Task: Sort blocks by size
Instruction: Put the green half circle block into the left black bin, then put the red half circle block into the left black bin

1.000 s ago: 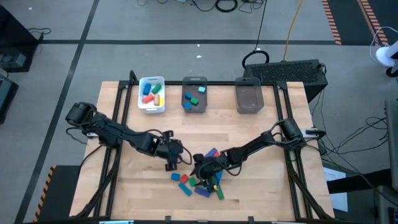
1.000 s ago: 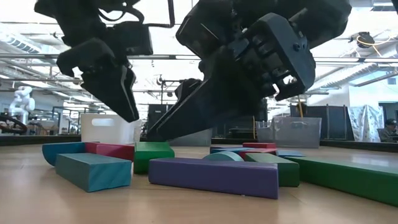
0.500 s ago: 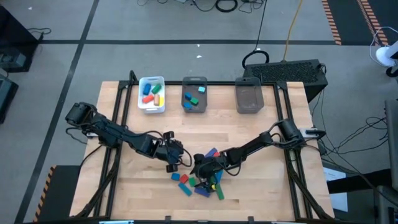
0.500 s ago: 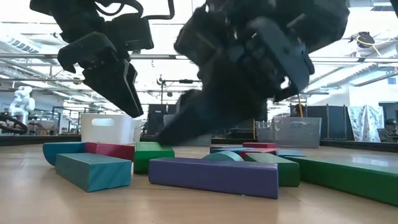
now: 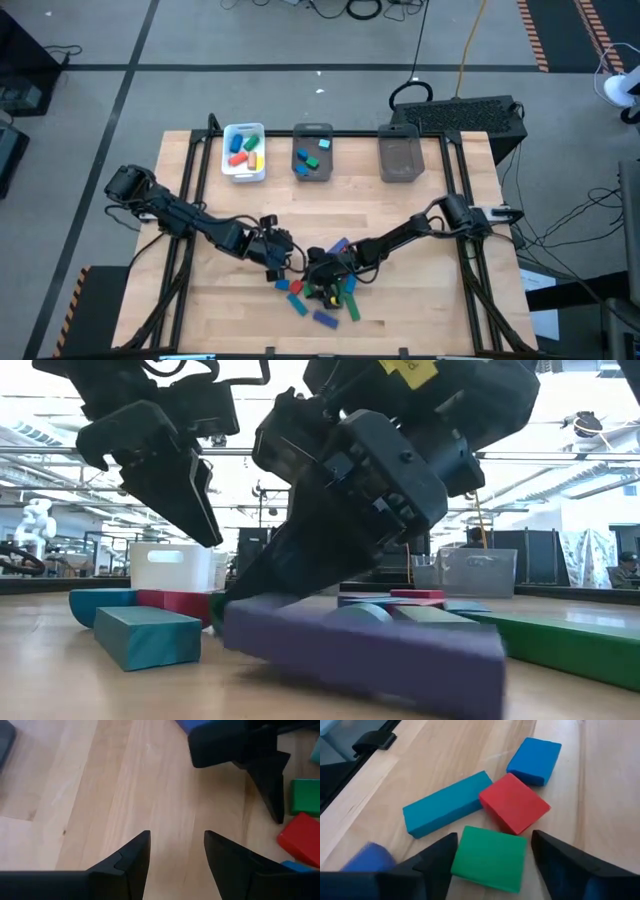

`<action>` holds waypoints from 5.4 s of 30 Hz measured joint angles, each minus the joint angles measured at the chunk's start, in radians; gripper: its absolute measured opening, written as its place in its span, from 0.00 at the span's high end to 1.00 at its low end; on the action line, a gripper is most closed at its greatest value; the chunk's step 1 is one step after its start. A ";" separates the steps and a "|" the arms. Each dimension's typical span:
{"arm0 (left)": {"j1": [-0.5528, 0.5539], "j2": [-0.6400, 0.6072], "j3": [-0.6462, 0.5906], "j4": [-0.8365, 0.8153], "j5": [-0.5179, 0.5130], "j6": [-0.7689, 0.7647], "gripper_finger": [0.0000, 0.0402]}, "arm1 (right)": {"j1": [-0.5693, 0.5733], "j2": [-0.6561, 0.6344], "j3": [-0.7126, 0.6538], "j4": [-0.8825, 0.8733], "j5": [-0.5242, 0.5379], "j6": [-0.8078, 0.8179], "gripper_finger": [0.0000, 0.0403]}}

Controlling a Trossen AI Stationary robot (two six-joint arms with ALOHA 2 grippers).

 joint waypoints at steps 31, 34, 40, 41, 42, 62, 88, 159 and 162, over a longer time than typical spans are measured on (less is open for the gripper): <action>-0.137 0.000 0.000 0.139 -0.297 0.425 0.53 | -0.145 -0.142 -0.006 -0.203 -0.007 -0.018 0.59; -0.144 0.000 0.000 0.139 -0.301 0.470 0.53 | -0.167 -0.150 -0.005 -0.199 -0.008 -0.002 0.59; -0.171 0.000 0.000 0.139 -0.311 0.605 0.53 | -0.213 -0.168 -0.008 -0.188 -0.141 -0.006 0.59; -0.172 0.000 0.000 0.142 -0.318 0.624 0.53 | -0.222 -0.169 -0.009 -0.185 -0.173 -0.009 0.59; -0.171 0.000 0.000 0.146 -0.324 0.636 0.53 | -0.232 -0.169 -0.009 -0.174 -0.207 -0.012 0.59; -0.163 0.000 0.000 0.228 -0.472 0.738 0.53 | -0.361 -0.171 -0.009 0.158 -0.541 0.058 0.59; -0.126 0.000 0.000 0.350 -0.422 0.840 0.76 | -0.375 -0.202 -0.009 0.128 -0.587 0.014 0.52; 0.901 0.207 0.291 0.236 0.400 0.624 0.69 | -0.276 -0.533 -0.510 0.183 -0.057 0.028 0.56; 0.861 0.129 0.313 0.128 0.400 0.657 0.69 | -0.272 -0.503 -0.508 0.265 -0.008 0.027 0.56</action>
